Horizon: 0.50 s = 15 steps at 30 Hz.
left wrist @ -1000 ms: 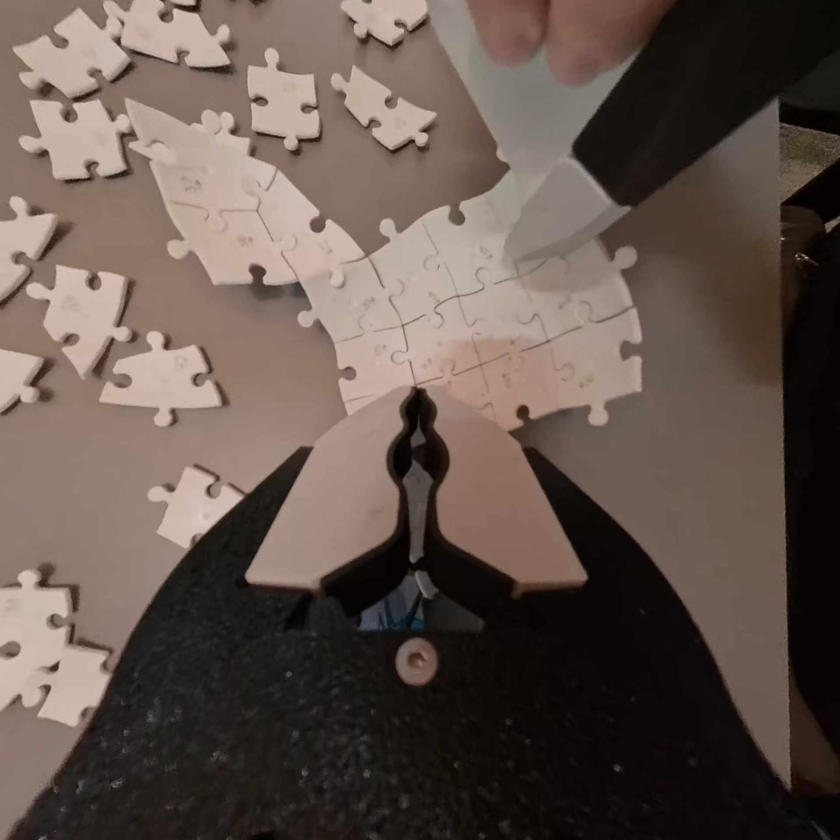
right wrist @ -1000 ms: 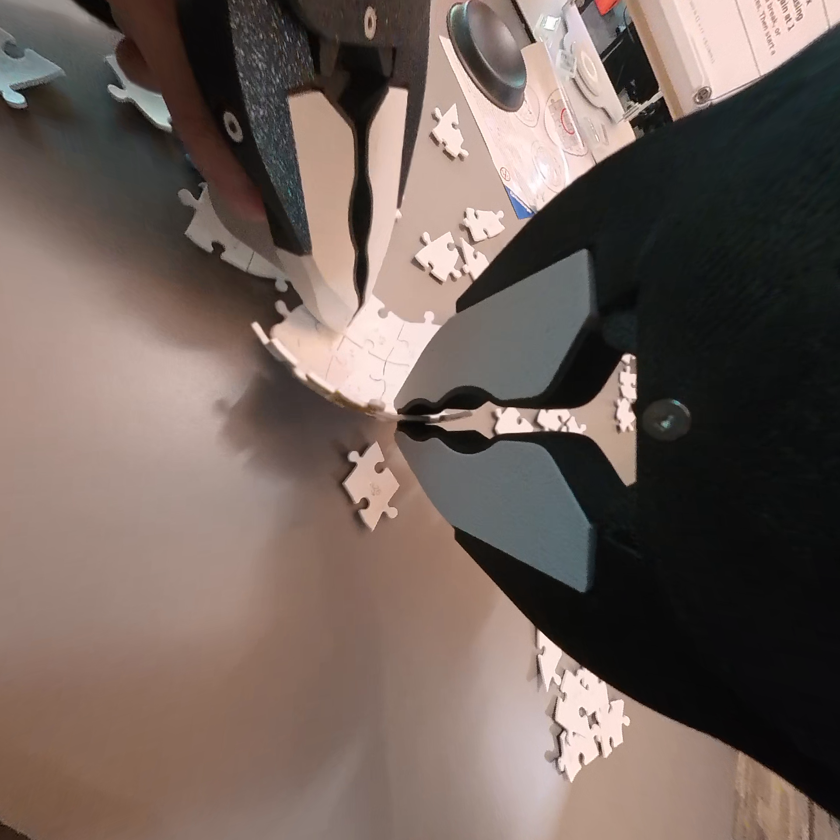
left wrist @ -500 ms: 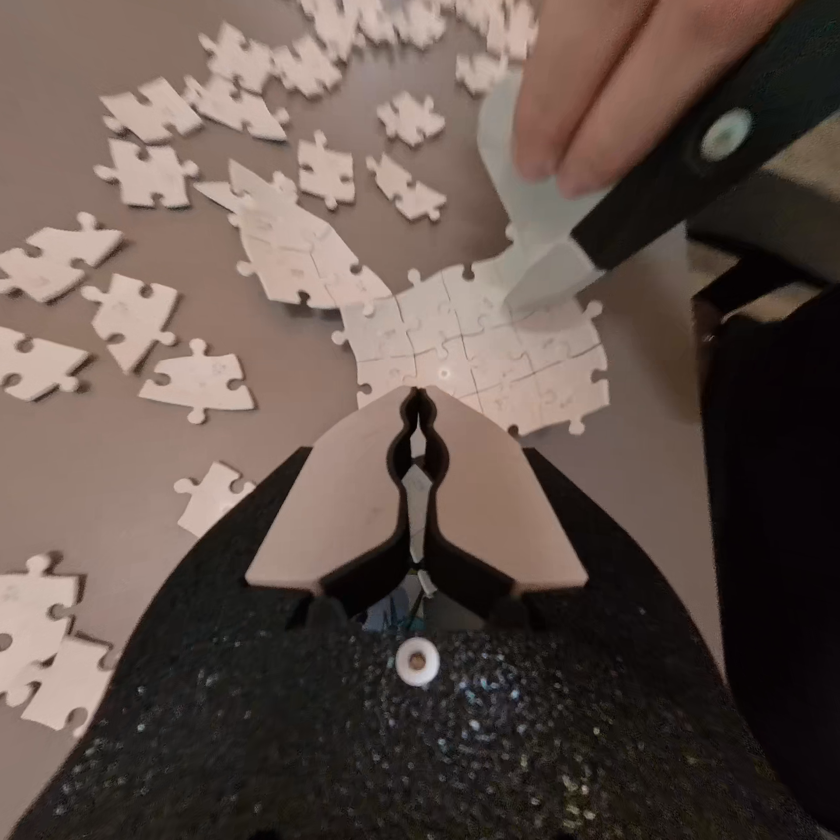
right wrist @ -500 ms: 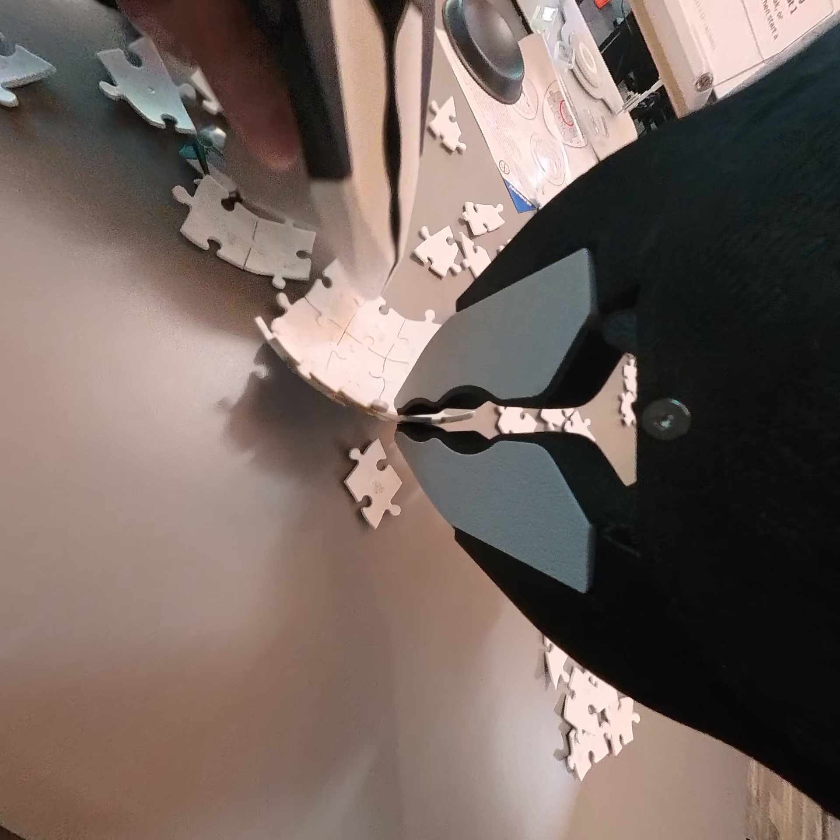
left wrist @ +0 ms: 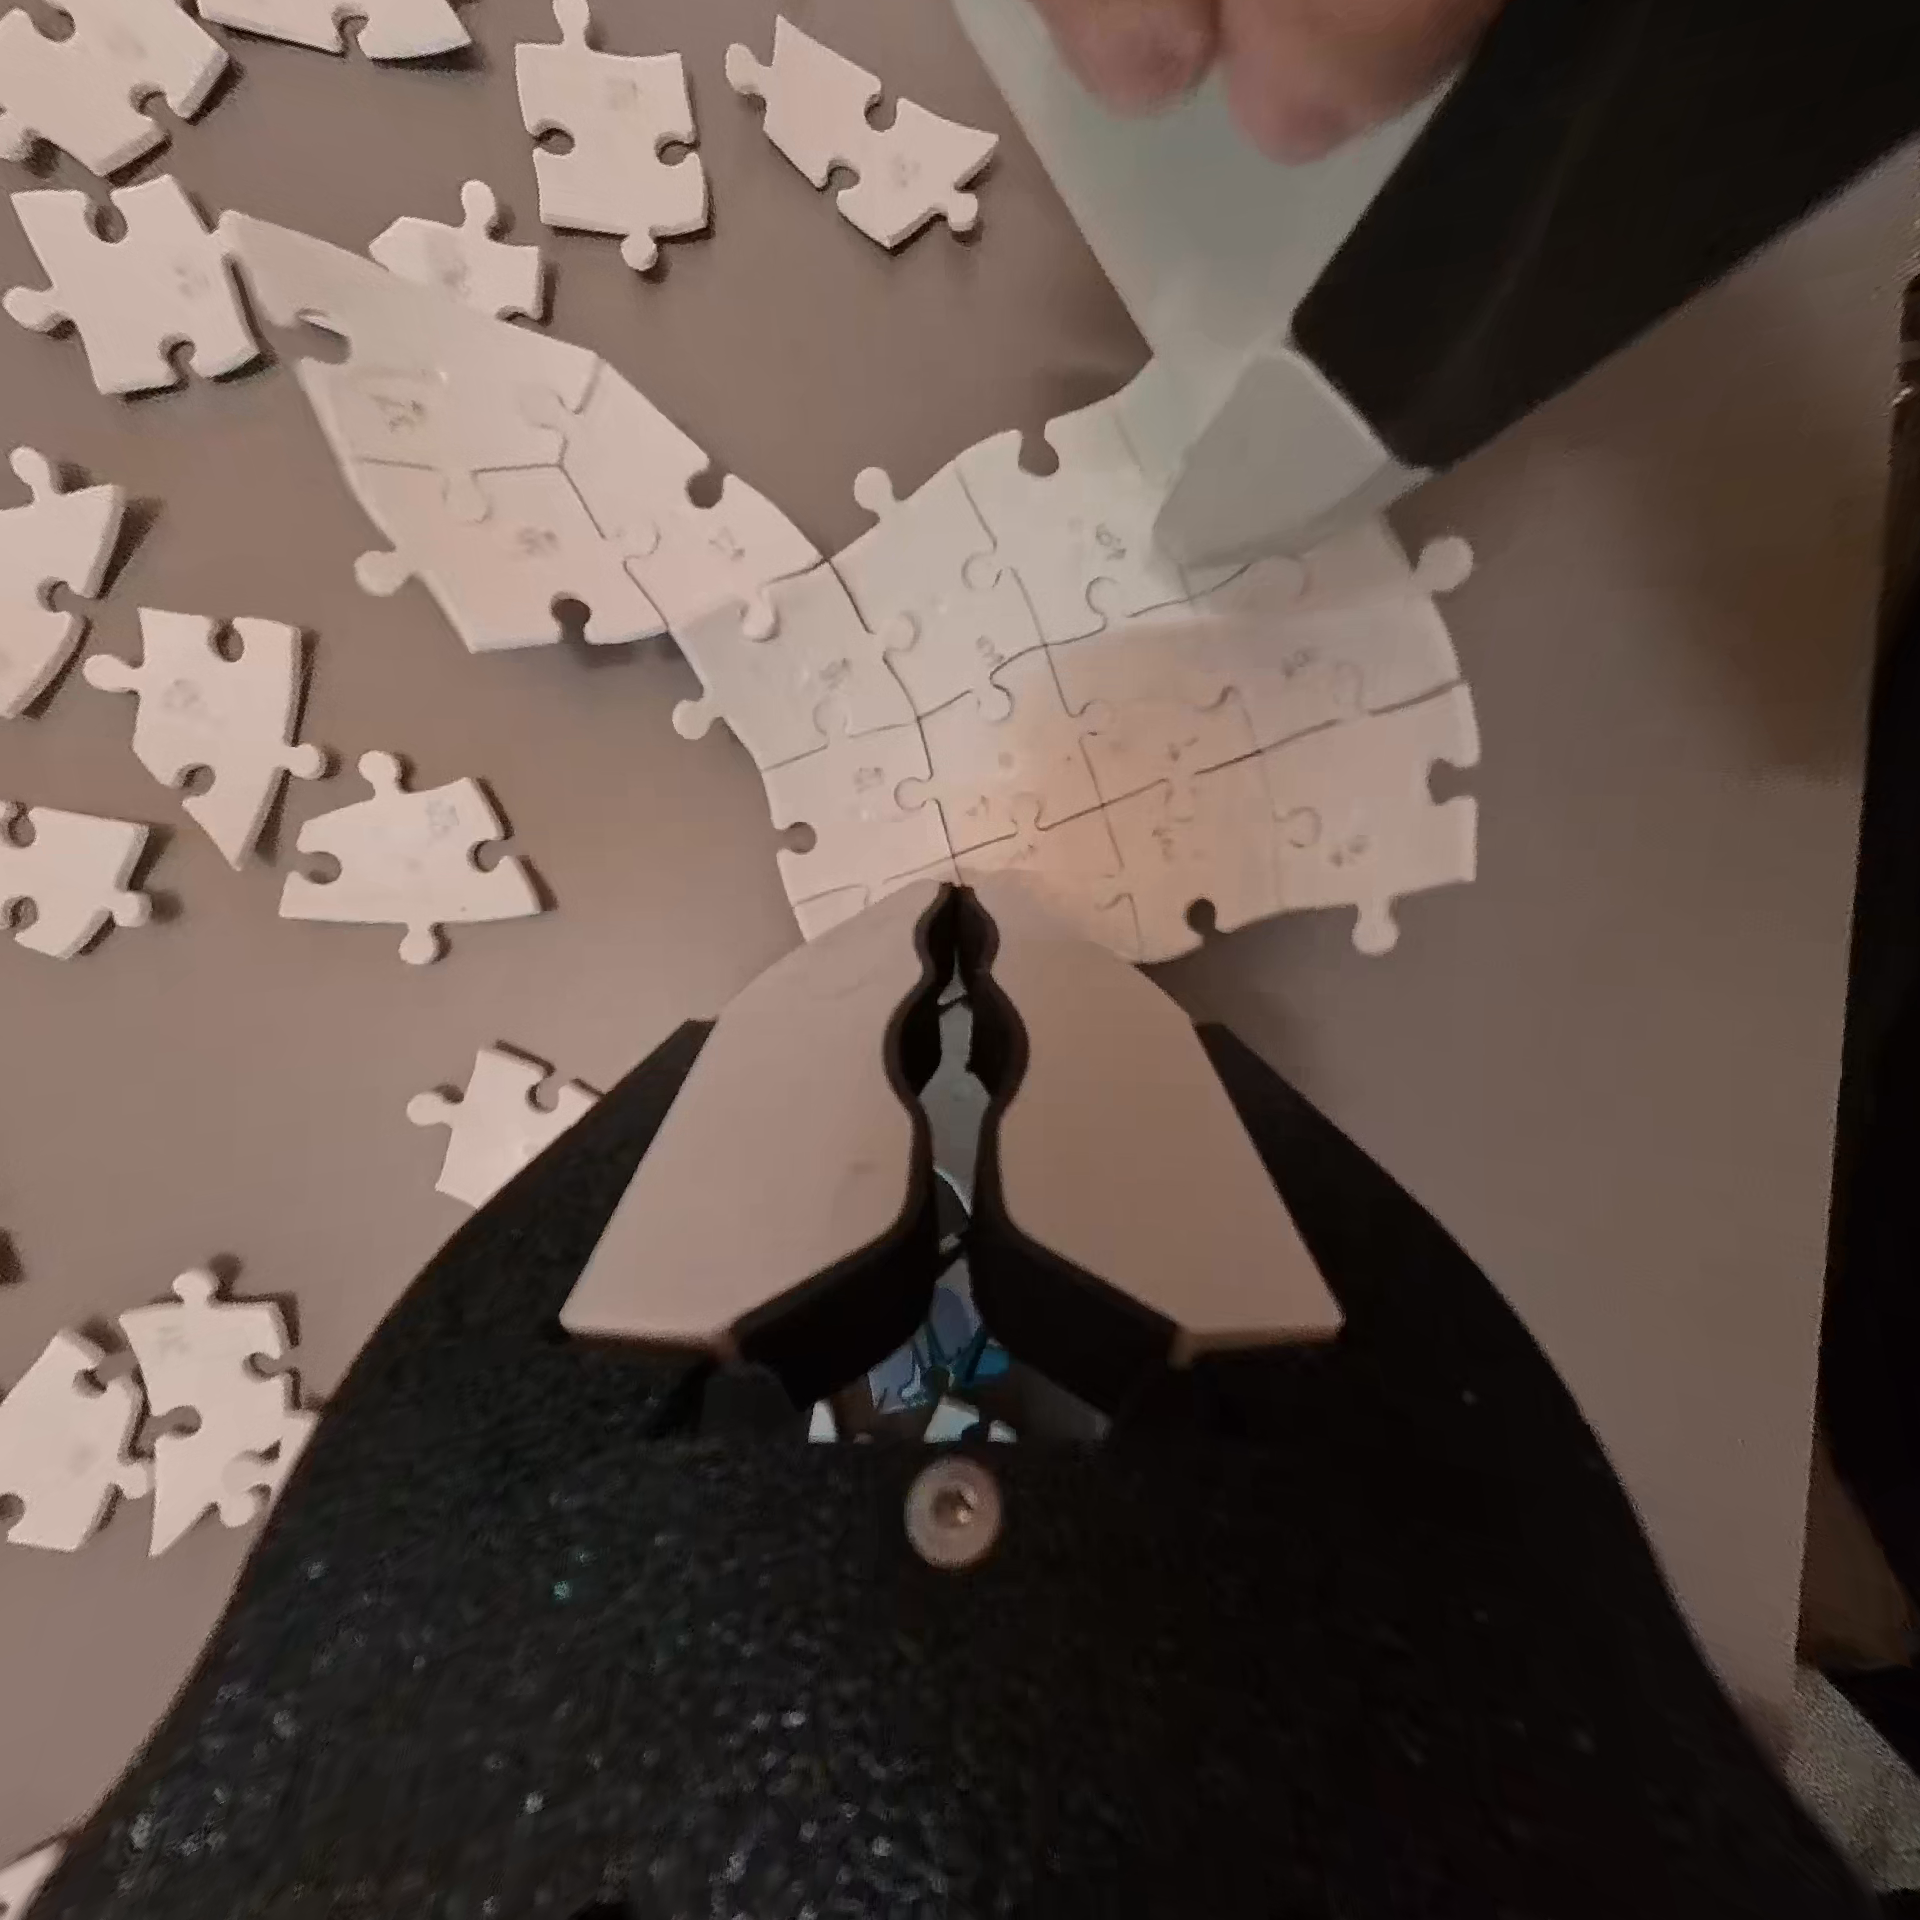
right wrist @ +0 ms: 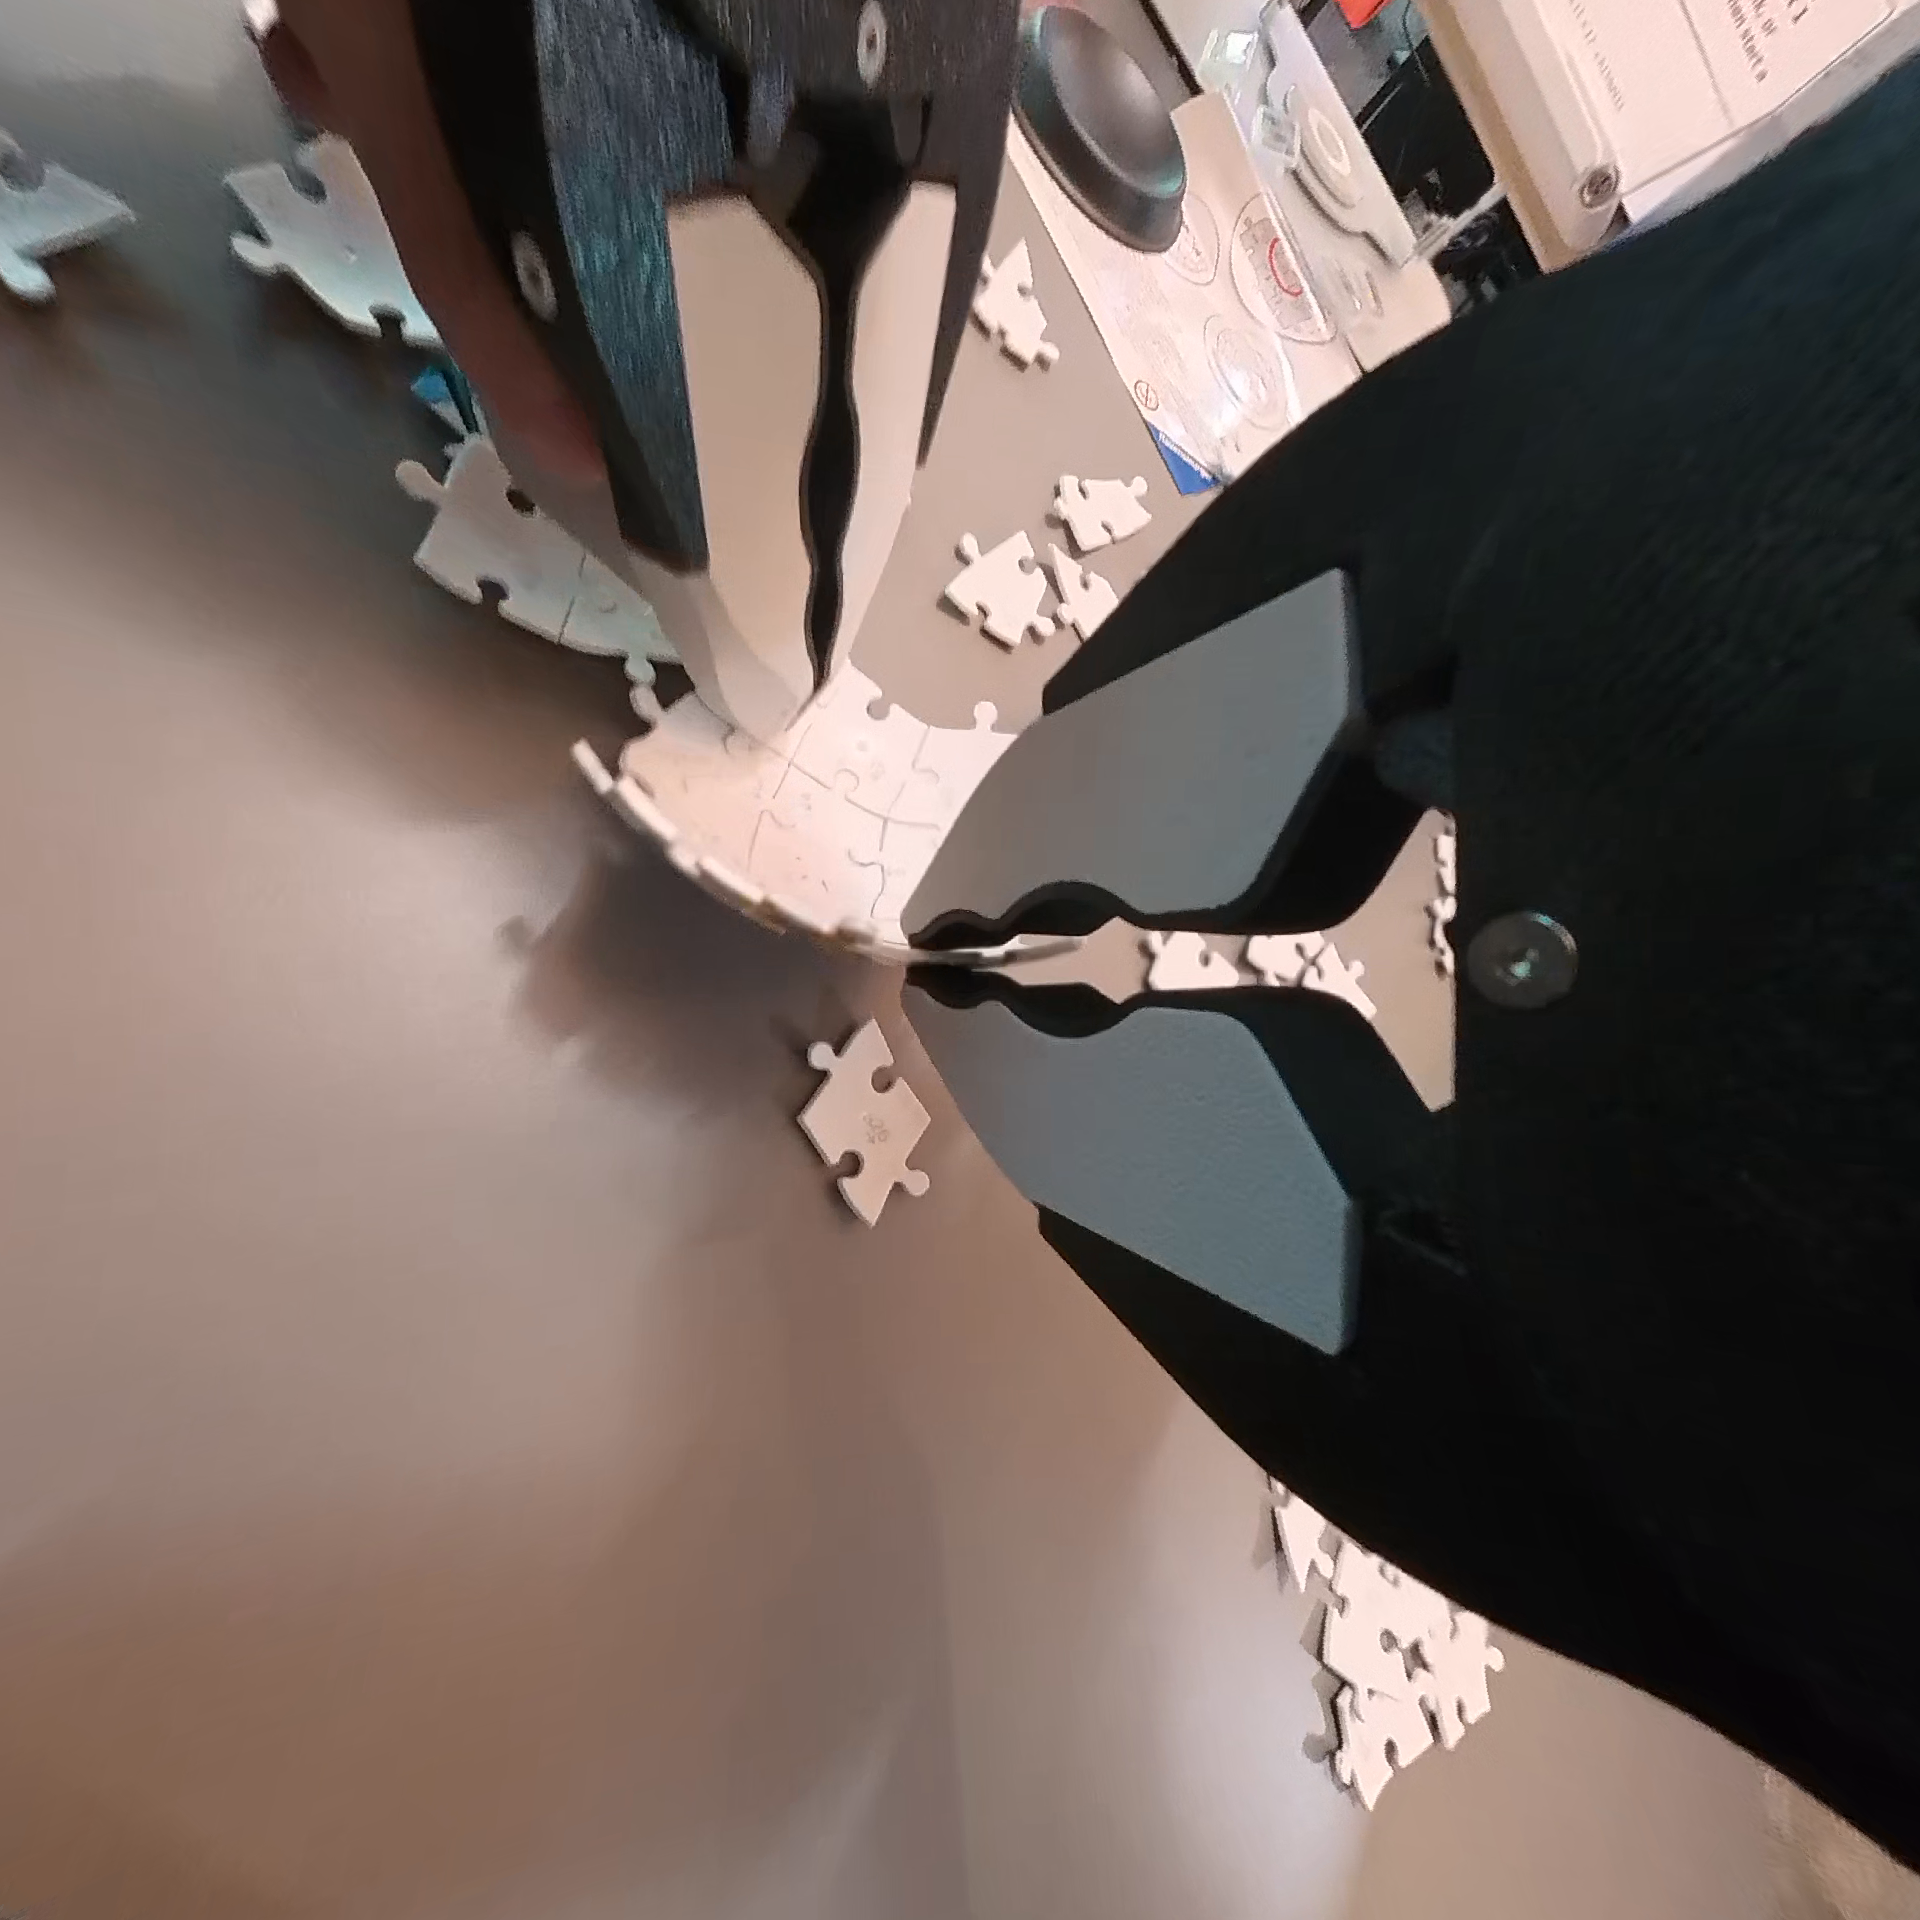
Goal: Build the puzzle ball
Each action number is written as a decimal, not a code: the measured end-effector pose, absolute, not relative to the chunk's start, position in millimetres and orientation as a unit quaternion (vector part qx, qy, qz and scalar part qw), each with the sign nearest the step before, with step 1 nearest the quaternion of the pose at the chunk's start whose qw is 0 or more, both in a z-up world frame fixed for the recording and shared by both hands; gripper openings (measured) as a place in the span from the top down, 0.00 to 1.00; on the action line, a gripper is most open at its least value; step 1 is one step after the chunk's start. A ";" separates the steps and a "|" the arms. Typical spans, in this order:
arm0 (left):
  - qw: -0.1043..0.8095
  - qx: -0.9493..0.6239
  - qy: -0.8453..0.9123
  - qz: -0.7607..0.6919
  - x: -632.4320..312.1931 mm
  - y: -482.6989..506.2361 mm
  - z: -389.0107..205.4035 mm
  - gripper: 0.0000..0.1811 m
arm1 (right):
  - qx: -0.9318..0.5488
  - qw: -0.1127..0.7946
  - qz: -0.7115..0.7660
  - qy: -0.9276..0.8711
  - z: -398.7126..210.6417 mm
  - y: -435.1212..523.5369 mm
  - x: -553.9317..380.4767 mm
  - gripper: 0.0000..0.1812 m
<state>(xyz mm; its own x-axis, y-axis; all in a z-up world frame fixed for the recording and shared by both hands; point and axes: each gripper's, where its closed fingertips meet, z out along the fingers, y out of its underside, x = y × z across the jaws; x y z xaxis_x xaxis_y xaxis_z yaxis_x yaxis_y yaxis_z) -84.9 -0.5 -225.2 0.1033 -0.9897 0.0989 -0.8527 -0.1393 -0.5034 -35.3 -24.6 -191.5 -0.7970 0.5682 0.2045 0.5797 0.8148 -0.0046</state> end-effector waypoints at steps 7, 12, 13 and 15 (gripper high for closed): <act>0.166 -0.729 0.627 -0.218 -84.6 -0.6 -225.3 1.00 | -0.302 0.106 -0.032 -0.947 -189.7 -25.0 -37.5 0.98; 0.233 -0.731 0.586 -0.260 -82.8 8.8 -208.0 1.00 | -0.317 0.116 -0.049 -0.940 -194.2 -24.9 -33.9 0.98; 0.255 -0.735 0.562 -0.281 -82.6 12.0 -198.6 1.00 | -0.321 0.122 -0.053 -0.938 -196.8 -26.2 -32.6 0.98; 0.284 -0.741 0.524 -0.308 -86.6 16.1 -186.0 1.00 | -0.330 0.141 -0.061 -0.931 -202.8 -29.7 -30.5 0.97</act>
